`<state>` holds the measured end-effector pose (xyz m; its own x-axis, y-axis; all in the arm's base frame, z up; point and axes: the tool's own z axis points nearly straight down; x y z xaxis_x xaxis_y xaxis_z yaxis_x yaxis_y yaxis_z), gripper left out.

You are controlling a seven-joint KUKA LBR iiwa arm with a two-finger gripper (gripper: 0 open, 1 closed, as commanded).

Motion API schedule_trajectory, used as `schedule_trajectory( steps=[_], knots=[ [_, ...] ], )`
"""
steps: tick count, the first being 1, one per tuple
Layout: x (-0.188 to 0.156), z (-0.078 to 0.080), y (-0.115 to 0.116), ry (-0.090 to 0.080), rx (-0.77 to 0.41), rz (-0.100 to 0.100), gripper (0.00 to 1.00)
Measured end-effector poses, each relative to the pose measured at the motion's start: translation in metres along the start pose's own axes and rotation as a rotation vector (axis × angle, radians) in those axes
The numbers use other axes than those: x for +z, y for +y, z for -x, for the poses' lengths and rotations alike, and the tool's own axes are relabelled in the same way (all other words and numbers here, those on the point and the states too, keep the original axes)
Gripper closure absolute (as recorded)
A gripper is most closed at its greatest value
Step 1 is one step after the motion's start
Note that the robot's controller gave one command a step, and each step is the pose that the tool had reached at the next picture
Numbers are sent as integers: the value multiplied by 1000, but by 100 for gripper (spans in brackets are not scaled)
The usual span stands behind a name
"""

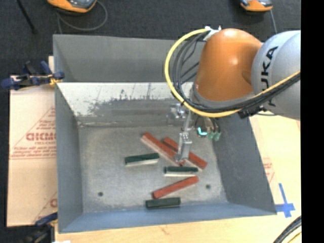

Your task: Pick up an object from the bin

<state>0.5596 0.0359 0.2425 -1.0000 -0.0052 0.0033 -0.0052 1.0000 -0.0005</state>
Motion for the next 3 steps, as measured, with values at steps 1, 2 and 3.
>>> schedule_trajectory(
  steps=[1, 2, 3],
  knots=[
    [156, 15, 11, 1, 158, 1, 0],
    [151, 17, 11, -6, 159, 3, 100],
    [168, 18, -4, -18, -261, -1, 100]
  ],
)
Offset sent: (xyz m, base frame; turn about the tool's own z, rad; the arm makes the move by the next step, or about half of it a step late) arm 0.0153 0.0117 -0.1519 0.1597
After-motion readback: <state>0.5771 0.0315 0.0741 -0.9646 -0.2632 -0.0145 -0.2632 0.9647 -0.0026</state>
